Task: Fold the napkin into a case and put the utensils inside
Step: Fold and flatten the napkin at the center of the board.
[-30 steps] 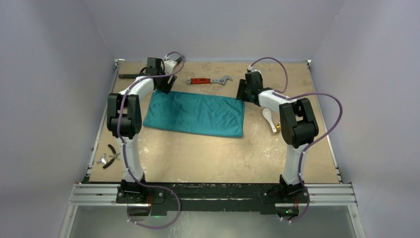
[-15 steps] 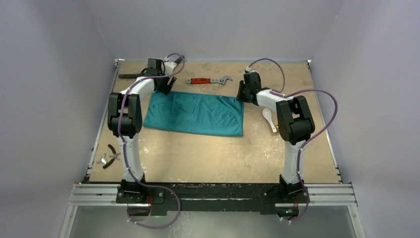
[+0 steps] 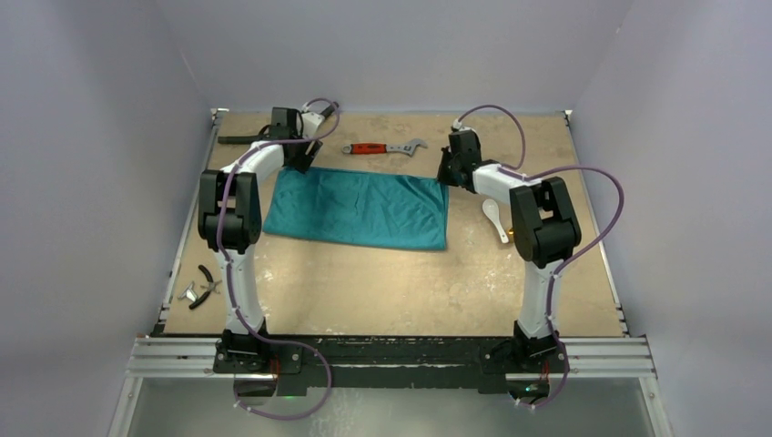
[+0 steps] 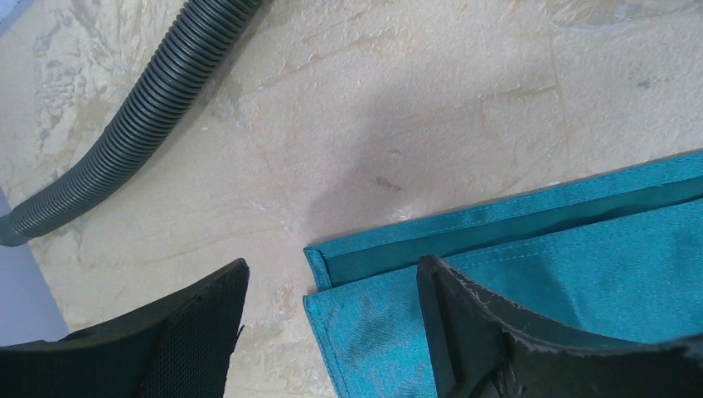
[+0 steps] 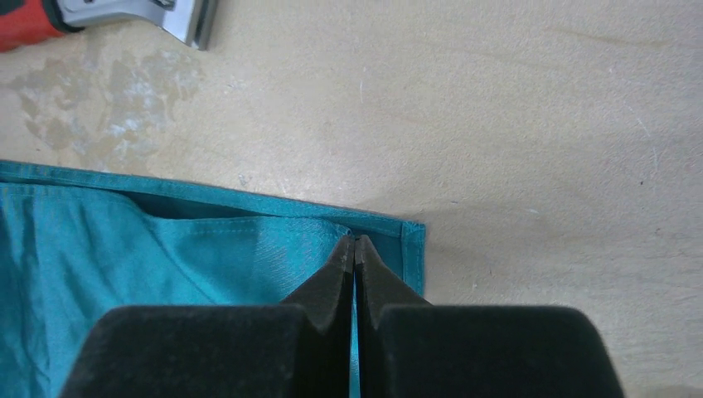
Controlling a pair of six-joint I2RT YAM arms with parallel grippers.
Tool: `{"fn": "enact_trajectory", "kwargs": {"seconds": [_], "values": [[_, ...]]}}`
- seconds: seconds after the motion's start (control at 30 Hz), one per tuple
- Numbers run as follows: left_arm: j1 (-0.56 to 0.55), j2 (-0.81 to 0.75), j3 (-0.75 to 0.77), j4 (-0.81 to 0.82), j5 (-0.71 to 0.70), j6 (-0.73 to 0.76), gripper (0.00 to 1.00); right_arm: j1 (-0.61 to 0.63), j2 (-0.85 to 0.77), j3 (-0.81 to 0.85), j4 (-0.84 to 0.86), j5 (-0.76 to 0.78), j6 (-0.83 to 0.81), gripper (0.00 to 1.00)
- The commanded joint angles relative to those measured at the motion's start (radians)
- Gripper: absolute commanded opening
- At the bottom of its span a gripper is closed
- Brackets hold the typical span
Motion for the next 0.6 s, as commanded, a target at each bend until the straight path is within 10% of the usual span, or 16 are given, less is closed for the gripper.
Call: {"fn": "enact_trajectory", "kwargs": {"seconds": [0.0,0.4,0.57], "values": [[-0.003,0.008,0.045,0.04,-0.044,0.03,0.72,0.0,-0.073,-0.005,0.01,0.02,-0.013,0.0],[0.013,0.039,0.037,0.062,-0.107,0.109,0.72,0.002,-0.066,-0.003,0.015,0.041,-0.019,0.0],[0.022,0.067,0.051,0.046,-0.105,0.119,0.72,0.0,-0.059,-0.005,-0.001,0.017,-0.023,0.34]]}}
